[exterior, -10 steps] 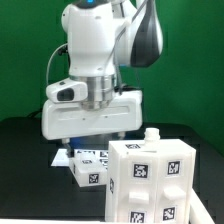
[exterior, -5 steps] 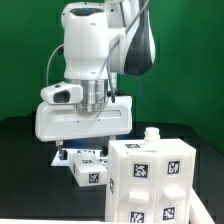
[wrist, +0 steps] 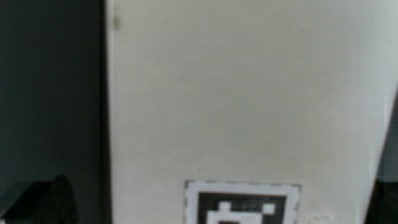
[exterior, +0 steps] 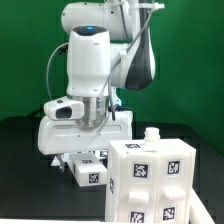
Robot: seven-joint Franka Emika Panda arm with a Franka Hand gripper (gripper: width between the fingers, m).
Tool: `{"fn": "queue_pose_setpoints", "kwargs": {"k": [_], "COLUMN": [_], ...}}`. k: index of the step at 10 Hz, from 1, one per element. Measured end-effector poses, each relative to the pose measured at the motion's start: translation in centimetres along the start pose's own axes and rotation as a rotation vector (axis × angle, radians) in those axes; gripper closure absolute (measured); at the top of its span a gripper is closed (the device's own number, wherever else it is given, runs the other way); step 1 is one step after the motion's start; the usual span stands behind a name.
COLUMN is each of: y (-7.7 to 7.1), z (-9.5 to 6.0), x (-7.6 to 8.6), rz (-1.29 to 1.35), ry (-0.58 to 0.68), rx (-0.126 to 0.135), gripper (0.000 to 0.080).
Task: Assemble cabinet
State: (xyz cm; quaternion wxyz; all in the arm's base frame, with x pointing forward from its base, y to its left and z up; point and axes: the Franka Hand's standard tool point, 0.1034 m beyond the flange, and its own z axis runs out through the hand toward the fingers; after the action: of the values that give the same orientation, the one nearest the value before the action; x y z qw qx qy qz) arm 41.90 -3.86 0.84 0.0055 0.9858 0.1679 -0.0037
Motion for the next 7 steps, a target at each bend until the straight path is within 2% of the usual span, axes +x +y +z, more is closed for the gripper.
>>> {"fn": "queue_pose_setpoints", "kwargs": {"k": [2,4,5,6,7], "y": [0.0,0.0,0.0,0.5,0.8], "z": [0.0,-0.1,-1.5,-4.9,-7.6], "x": [0.0,0.0,0.6,2.7,4.1], "rz": [0.0,0.0,-0.008,-0.051,-0.069], "ry": [0.0,-0.002,-0.027,-0.019,-0.03], "rx": [0.0,0.002,0.031,0.035,0.051], "gripper": [0.0247,0.0245,0.0245,0.0245,0.0245]}}
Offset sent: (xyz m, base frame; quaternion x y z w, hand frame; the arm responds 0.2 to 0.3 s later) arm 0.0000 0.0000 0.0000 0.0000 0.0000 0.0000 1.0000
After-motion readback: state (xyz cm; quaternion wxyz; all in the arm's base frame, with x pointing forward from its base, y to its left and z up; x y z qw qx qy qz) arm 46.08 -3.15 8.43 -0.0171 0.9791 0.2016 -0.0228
